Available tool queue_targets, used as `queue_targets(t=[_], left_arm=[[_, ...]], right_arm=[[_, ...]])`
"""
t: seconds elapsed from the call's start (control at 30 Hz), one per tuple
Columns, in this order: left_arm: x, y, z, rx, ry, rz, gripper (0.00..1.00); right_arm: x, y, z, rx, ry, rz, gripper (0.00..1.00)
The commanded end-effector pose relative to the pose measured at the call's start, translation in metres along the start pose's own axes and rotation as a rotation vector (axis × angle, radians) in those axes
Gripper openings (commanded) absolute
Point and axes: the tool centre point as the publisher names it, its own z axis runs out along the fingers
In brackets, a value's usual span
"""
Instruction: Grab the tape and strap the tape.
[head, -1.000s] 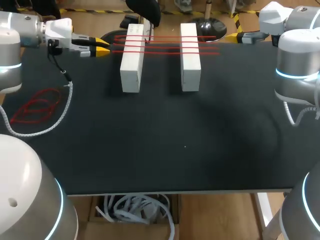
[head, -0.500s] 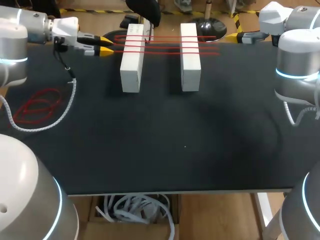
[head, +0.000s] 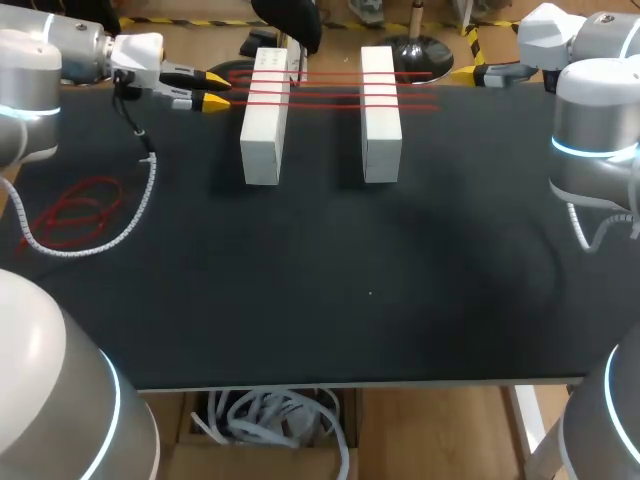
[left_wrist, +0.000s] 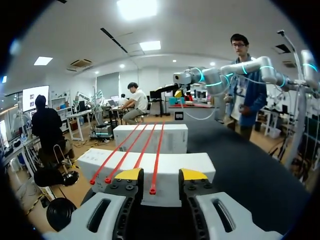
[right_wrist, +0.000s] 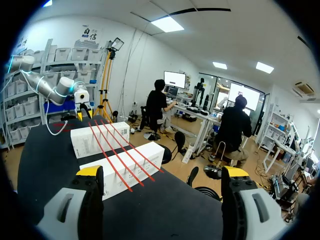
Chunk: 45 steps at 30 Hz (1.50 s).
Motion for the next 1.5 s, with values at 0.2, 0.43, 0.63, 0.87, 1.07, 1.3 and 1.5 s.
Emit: queue_targets(t=[0.2, 0.43, 0.63, 0.87, 1.07, 1.3, 1.5], left_arm=[[-0.003, 0.010, 0.003, 0.014, 0.077, -0.011, 0.25], [-0.004, 0.015, 0.004, 0.019, 0.069, -0.017, 0.24], [-0.007, 0.019, 0.005, 0.025, 0.056, -0.014, 0.24], [-0.011, 0.023, 0.007, 0.030, 0.046, -0.012, 0.23], [-0.014, 0.028, 0.006, 0.029, 0.044, -0.012, 0.21], [-0.015, 0.031, 0.004, 0.027, 0.034, -0.014, 0.20], [-0.013, 0.033, 0.001, 0.026, 0.023, -0.020, 0.18]], right_arm=[[0.000, 0.000, 0.000, -0.001, 0.001, 0.000, 1.00], [0.000, 0.000, 0.000, -0.001, 0.001, 0.000, 1.00], [0.000, 0.000, 0.000, -0.001, 0.001, 0.000, 1.00], [0.000, 0.000, 0.000, -0.001, 0.001, 0.000, 1.00], [0.000, 0.000, 0.000, -0.001, 0.001, 0.000, 1.00], [0.000, 0.000, 0.000, -0.001, 0.001, 0.000, 1.00], [0.000, 0.000, 0.000, -0.001, 0.001, 0.000, 1.00]])
